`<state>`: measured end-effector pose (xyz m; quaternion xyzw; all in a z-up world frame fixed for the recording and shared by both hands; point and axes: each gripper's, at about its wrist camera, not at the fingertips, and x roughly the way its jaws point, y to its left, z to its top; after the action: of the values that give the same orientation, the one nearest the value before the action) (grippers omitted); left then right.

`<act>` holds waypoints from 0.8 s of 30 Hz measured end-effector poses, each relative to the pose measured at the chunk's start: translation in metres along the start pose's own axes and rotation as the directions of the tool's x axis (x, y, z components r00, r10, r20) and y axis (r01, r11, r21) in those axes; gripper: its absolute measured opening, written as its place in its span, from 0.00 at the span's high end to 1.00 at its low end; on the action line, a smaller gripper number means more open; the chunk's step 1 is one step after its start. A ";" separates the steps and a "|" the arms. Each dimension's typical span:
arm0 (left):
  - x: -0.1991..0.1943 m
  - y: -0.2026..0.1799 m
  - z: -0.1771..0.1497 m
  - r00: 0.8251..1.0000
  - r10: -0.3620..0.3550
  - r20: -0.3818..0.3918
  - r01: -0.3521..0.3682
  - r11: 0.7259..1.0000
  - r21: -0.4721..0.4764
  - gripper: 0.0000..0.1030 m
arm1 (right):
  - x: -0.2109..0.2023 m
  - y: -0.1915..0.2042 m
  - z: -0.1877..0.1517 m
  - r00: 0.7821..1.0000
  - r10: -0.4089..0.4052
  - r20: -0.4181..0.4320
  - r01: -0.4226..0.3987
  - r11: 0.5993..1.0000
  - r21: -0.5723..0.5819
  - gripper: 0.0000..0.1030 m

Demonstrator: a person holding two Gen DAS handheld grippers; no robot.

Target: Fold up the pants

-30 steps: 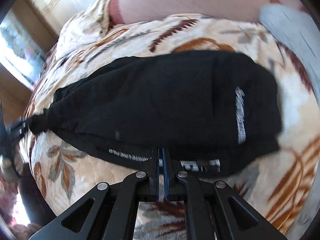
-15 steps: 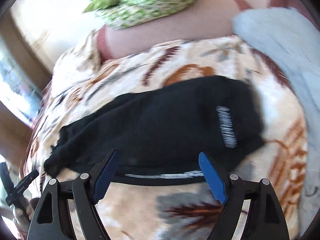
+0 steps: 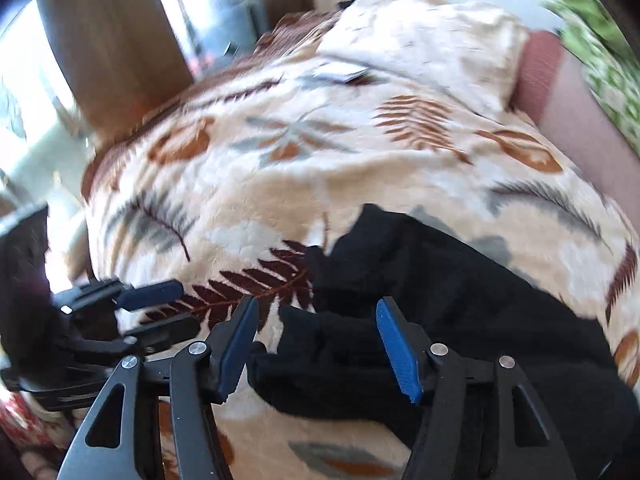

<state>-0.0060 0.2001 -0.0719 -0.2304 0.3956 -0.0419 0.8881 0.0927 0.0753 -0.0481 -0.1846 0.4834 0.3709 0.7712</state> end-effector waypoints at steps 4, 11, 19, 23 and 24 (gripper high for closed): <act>0.001 0.007 0.002 0.999 -0.042 0.001 0.042 0.998 -0.037 0.56 | 0.022 0.012 -0.014 0.995 -0.063 -0.079 0.058 0.996 -0.063 0.67; -0.001 0.011 0.004 0.994 -0.111 0.008 0.111 0.991 -0.071 0.55 | -0.008 0.002 -0.015 0.990 -0.140 -0.023 0.140 0.990 -0.009 0.85; 0.000 0.016 0.004 0.991 -0.132 0.012 0.132 0.987 -0.088 0.49 | 0.007 -0.027 0.059 0.984 -0.176 -0.006 0.175 0.979 0.106 0.84; 0.003 0.018 0.005 0.992 -0.125 0.007 0.125 0.988 -0.095 0.49 | 0.049 -0.044 0.078 0.986 -0.149 -0.076 0.161 0.969 0.186 0.70; 0.004 0.019 0.005 0.992 -0.123 0.004 0.123 0.988 -0.099 0.49 | 0.052 -0.046 0.080 0.988 -0.135 -0.071 0.147 0.967 0.206 0.66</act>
<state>-0.0021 0.2182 -0.0804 -0.2979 0.3831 -0.0773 0.8709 0.1891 0.1170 -0.0608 -0.1460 0.5270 0.2565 0.7970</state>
